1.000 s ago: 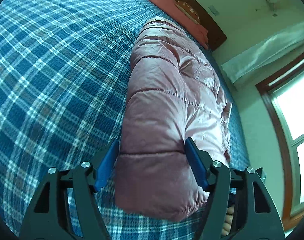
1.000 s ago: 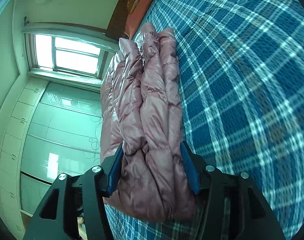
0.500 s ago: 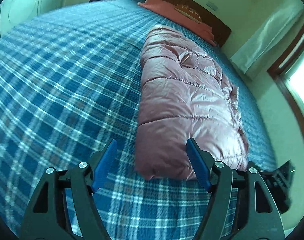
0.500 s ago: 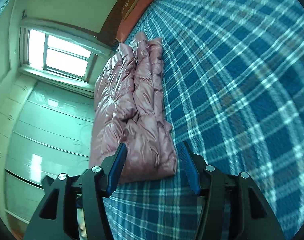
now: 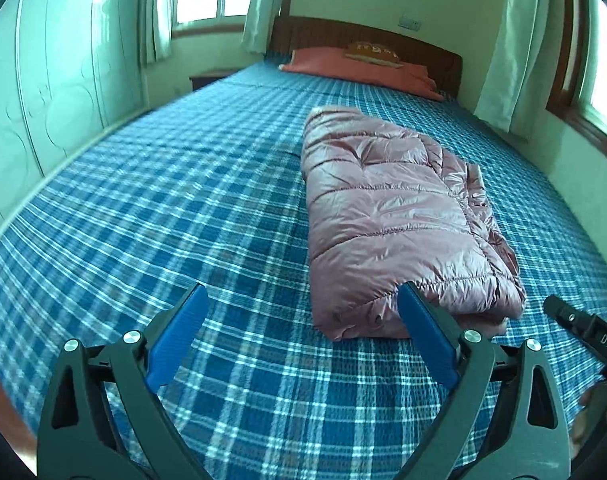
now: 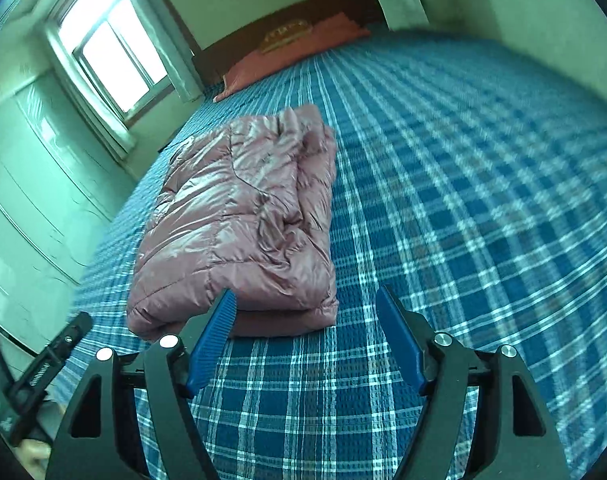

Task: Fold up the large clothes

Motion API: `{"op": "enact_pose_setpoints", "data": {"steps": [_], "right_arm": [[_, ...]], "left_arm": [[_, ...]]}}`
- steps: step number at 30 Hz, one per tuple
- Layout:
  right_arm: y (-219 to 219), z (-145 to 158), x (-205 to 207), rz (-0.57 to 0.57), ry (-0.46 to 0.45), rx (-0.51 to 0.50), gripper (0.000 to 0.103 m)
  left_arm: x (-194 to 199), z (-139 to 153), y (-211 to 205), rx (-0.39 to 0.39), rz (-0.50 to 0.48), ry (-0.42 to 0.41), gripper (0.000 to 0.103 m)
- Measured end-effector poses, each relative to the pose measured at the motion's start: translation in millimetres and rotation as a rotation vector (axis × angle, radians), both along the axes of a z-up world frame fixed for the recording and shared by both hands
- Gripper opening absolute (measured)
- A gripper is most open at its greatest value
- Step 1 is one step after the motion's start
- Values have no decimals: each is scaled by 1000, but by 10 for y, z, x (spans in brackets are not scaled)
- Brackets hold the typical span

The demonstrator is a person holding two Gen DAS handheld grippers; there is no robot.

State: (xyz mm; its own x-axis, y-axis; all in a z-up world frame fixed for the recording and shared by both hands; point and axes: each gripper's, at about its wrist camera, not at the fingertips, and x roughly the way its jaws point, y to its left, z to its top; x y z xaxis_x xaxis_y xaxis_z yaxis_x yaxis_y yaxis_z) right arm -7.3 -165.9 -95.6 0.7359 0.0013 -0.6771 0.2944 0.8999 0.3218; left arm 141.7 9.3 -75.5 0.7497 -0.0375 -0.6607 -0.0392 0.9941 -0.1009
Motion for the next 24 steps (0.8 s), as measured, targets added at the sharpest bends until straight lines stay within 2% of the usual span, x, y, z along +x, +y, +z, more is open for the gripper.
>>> {"op": "enact_pose_setpoints", "data": {"steps": [2,8,16,24], "right_arm": [[123,96,-30,6,-8,-61,76],[468,367,-8,15,-31,-202,77],[697,555,-54,26,-77,-278,77],[777,595,-82,35,-86,-292,77]], "left_arm": [[-52,55,-11,9,4,-17,95],[-178,215,-4,2,21,-41,96],[-310,370,-57,2,13,-72,96],[-348,389,-100,12,3,-81,96]]}}
